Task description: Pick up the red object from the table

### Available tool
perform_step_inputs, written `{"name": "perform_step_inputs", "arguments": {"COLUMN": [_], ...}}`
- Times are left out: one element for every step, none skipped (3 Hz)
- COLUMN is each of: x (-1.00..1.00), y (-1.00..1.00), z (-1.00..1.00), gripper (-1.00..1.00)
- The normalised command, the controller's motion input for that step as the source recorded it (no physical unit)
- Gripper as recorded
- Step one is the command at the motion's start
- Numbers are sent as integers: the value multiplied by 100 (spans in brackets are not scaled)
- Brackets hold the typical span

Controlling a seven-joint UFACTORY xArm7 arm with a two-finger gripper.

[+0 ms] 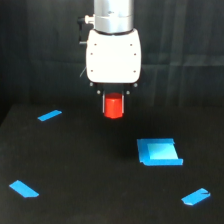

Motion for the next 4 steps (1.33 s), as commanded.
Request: {"name": "perform_step_inputs", "arguments": {"x": [0,0,5,-9], "y": [8,-5,-7,2], "z": [8,9,9,12], "gripper": [-100,-97,-99,-100]}}
